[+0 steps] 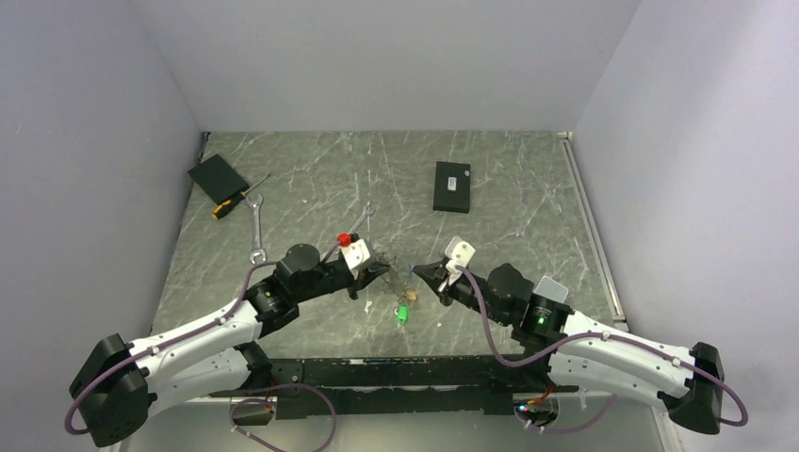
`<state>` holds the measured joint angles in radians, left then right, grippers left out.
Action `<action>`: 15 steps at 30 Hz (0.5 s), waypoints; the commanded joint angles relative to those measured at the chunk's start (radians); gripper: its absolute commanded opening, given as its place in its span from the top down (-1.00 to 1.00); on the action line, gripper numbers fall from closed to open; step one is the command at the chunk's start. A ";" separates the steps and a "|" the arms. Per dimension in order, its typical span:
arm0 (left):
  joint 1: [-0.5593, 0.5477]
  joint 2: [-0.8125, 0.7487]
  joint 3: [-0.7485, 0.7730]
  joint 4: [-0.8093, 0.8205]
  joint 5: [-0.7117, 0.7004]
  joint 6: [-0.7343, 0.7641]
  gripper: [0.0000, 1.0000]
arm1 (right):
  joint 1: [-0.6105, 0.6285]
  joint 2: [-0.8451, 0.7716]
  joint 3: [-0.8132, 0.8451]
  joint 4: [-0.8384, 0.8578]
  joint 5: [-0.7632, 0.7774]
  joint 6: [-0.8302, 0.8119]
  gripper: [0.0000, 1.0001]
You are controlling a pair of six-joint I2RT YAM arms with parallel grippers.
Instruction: Put the keys on the keyring
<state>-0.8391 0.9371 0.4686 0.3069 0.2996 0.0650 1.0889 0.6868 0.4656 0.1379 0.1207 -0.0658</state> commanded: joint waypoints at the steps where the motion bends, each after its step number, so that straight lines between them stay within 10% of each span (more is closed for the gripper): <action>1: 0.004 -0.032 -0.003 0.132 0.051 0.013 1.00 | -0.044 0.022 0.076 -0.039 -0.059 -0.011 1.00; 15: 0.003 -0.010 0.040 0.128 0.051 -0.210 1.00 | -0.095 0.128 0.128 -0.096 -0.249 -0.081 1.00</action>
<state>-0.8391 0.9287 0.4583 0.3405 0.3351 -0.0498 0.9928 0.7967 0.5541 0.0357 -0.0555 -0.1143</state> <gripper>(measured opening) 0.009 0.009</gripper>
